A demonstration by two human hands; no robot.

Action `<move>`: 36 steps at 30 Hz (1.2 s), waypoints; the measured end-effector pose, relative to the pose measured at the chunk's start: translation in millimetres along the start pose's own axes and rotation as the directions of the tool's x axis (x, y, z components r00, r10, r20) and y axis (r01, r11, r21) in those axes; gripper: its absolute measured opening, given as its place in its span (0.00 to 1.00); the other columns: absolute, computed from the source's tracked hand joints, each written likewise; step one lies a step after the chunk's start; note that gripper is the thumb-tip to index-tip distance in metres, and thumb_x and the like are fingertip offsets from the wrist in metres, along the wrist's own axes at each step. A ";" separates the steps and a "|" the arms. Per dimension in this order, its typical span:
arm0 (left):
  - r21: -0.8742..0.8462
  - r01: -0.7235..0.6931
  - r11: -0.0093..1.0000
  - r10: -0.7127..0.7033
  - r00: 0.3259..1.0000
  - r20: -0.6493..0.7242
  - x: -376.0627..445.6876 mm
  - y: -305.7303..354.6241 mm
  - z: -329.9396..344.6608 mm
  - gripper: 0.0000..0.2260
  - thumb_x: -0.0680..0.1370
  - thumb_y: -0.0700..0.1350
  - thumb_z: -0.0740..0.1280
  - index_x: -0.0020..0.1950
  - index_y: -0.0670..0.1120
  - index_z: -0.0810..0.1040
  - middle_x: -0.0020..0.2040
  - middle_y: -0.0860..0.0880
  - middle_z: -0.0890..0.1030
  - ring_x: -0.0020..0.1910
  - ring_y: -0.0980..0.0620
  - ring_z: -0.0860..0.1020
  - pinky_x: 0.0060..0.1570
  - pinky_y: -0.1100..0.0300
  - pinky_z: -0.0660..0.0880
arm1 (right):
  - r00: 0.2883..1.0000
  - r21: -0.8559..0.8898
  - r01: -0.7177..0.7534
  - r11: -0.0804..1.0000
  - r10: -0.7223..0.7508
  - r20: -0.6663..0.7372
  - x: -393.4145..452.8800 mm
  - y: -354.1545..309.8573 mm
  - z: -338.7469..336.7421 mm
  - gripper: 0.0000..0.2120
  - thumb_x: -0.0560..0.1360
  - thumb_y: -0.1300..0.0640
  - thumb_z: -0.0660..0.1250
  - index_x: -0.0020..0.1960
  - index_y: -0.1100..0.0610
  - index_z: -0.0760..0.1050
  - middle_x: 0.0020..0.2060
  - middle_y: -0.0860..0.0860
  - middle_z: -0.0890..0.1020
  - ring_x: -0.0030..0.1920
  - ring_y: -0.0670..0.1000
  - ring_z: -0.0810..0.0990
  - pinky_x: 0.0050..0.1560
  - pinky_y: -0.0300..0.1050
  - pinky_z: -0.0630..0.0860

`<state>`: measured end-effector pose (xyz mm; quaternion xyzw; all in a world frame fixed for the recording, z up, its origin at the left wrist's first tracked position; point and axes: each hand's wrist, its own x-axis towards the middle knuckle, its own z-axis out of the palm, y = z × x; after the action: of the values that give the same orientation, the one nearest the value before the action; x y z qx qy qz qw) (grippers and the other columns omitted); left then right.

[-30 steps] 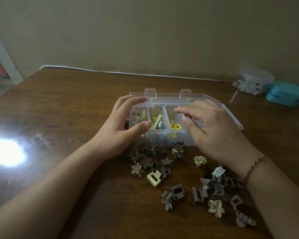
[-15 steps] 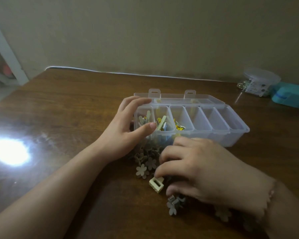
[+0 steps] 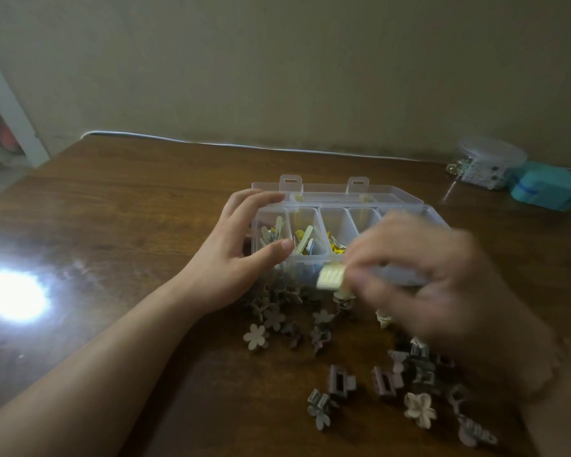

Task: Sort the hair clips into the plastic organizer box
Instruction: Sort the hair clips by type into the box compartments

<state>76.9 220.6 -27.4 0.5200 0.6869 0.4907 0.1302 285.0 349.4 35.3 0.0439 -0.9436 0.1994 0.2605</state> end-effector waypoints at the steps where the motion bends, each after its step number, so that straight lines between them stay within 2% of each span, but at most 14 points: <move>1: -0.009 0.008 1.000 -0.008 1.000 0.001 -0.1 -0.1 -0.2 0.31 0.70 0.66 0.64 0.72 0.59 0.67 0.71 0.60 0.63 0.70 0.63 0.66 0.60 0.64 0.71 | 0.993 -0.028 -0.059 0.998 0.055 -0.103 -0.4 7.6 -6.2 0.07 0.76 0.53 0.64 0.44 0.53 0.80 0.40 0.45 0.81 0.43 0.44 0.77 0.44 0.35 0.72; 4: 0.003 -0.010 1.000 0.010 1.000 -0.027 -0.6 0.8 -0.5 0.31 0.71 0.65 0.65 0.72 0.58 0.68 0.71 0.60 0.65 0.70 0.59 0.68 0.63 0.58 0.73 | 0.937 -0.250 -0.276 0.928 0.201 -0.287 -1.4 31.1 -10.2 0.07 0.76 0.53 0.65 0.44 0.52 0.80 0.45 0.46 0.81 0.47 0.47 0.77 0.44 0.38 0.68; 7: 0.011 -0.028 1.000 0.028 0.998 -0.060 -2.1 2.4 -0.8 0.29 0.71 0.64 0.65 0.71 0.58 0.69 0.70 0.60 0.66 0.69 0.59 0.70 0.60 0.63 0.73 | 0.909 -0.340 -0.410 0.846 0.349 -0.227 -3.0 41.2 -5.2 0.08 0.74 0.50 0.65 0.42 0.51 0.82 0.57 0.45 0.77 0.56 0.47 0.71 0.49 0.43 0.66; 10: 0.004 -0.032 0.999 0.032 0.998 -0.057 -2.2 2.2 -1.0 0.29 0.71 0.64 0.64 0.71 0.58 0.69 0.70 0.59 0.67 0.69 0.59 0.70 0.60 0.63 0.73 | 0.907 -0.286 -0.419 0.861 0.407 -0.104 -4.5 43.4 -2.7 0.08 0.75 0.51 0.65 0.43 0.49 0.82 0.57 0.44 0.78 0.59 0.44 0.69 0.53 0.42 0.64; 15: 0.023 -0.042 0.999 0.043 0.998 -0.051 -1.6 0.8 -2.7 0.29 0.72 0.63 0.64 0.72 0.57 0.69 0.70 0.59 0.67 0.68 0.61 0.70 0.58 0.68 0.73 | 0.958 -0.327 -0.268 0.906 0.215 -0.189 -0.1 24.7 -12.3 0.06 0.73 0.51 0.66 0.42 0.50 0.82 0.43 0.43 0.80 0.48 0.46 0.74 0.46 0.41 0.69; 17: 0.058 -0.064 0.996 0.067 0.997 -0.042 -1.4 0.0 -3.6 0.28 0.73 0.63 0.63 0.72 0.57 0.68 0.70 0.59 0.67 0.67 0.64 0.70 0.56 0.74 0.71 | 0.981 -0.280 -0.183 0.942 0.193 0.007 -1.6 10.1 -15.2 0.07 0.73 0.46 0.64 0.45 0.45 0.81 0.39 0.38 0.79 0.40 0.40 0.76 0.39 0.36 0.70; 19: 0.092 -0.078 0.993 0.081 0.996 -0.032 -1.3 -1.3 -4.5 0.26 0.75 0.62 0.63 0.72 0.57 0.68 0.70 0.59 0.67 0.67 0.65 0.69 0.56 0.76 0.70 | 0.928 -0.393 -0.140 0.909 0.259 0.269 -2.5 -2.5 -10.5 0.15 0.73 0.39 0.59 0.54 0.41 0.77 0.42 0.37 0.81 0.42 0.37 0.77 0.40 0.39 0.76; 21: 0.109 -0.085 0.990 0.089 0.996 -0.030 -0.7 -1.9 -5.0 0.26 0.75 0.62 0.62 0.72 0.57 0.68 0.70 0.59 0.67 0.67 0.65 0.69 0.57 0.76 0.69 | 0.887 -0.513 -0.057 0.856 0.280 0.368 -1.8 -7.8 -2.9 0.19 0.75 0.37 0.56 0.64 0.38 0.69 0.51 0.38 0.81 0.53 0.42 0.77 0.50 0.49 0.77; 24: 0.099 -0.086 0.991 0.089 0.995 -0.032 0.0 -2.0 -5.6 0.26 0.75 0.62 0.62 0.72 0.56 0.68 0.69 0.59 0.67 0.66 0.67 0.69 0.55 0.76 0.70 | 0.879 -0.567 0.014 0.824 0.260 0.399 1.0 -9.8 5.9 0.18 0.78 0.40 0.56 0.67 0.40 0.66 0.55 0.42 0.78 0.59 0.47 0.73 0.54 0.51 0.75; 26: 0.098 -0.080 0.992 0.083 0.996 -0.026 -0.5 -1.6 -6.2 0.26 0.75 0.62 0.62 0.72 0.57 0.68 0.69 0.59 0.67 0.66 0.66 0.69 0.55 0.74 0.71 | 0.899 -0.541 0.008 0.841 0.231 0.373 -0.7 -8.2 5.9 0.16 0.78 0.40 0.56 0.65 0.39 0.67 0.53 0.42 0.78 0.57 0.47 0.74 0.52 0.50 0.75; 29: 0.210 -0.114 0.971 0.116 0.993 0.003 -1.4 -2.0 -7.9 0.25 0.76 0.60 0.58 0.73 0.56 0.67 0.70 0.58 0.66 0.69 0.64 0.66 0.59 0.70 0.68 | 0.921 -0.361 -0.135 0.923 0.250 0.297 -1.6 -8.1 -4.6 0.17 0.73 0.36 0.55 0.59 0.38 0.69 0.44 0.40 0.80 0.46 0.42 0.77 0.45 0.46 0.78; 31: 0.248 -0.130 0.960 0.130 0.991 0.018 -1.6 -2.0 -9.8 0.25 0.76 0.58 0.55 0.73 0.56 0.67 0.70 0.57 0.66 0.70 0.64 0.65 0.61 0.70 0.65 | 0.975 -0.256 -0.182 0.949 0.208 0.080 -2.4 -0.6 -11.9 0.13 0.72 0.38 0.60 0.53 0.41 0.74 0.40 0.43 0.79 0.40 0.44 0.77 0.37 0.44 0.77; 33: 0.257 -0.139 0.956 0.137 0.990 0.027 -1.5 -1.7 -11.5 0.26 0.75 0.55 0.54 0.74 0.55 0.67 0.70 0.56 0.66 0.69 0.63 0.65 0.61 0.69 0.65 | 0.969 -0.304 -0.208 0.930 0.155 -0.190 -2.1 10.0 -15.9 0.07 0.72 0.47 0.67 0.49 0.46 0.78 0.40 0.44 0.77 0.40 0.47 0.75 0.34 0.45 0.75; 36: 0.265 -0.145 0.953 0.142 0.989 0.032 -1.6 -1.9 -13.0 0.26 0.75 0.54 0.54 0.74 0.55 0.66 0.70 0.55 0.67 0.69 0.63 0.66 0.60 0.67 0.66 | 0.935 -0.351 -0.321 0.880 0.235 -0.266 -1.3 21.6 -10.1 0.05 0.71 0.49 0.70 0.45 0.47 0.78 0.40 0.40 0.74 0.43 0.43 0.72 0.35 0.44 0.74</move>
<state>67.4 212.2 -23.2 0.5846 0.7061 0.3988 0.0277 286.8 373.1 35.0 -0.1671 -0.9268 0.0473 0.3331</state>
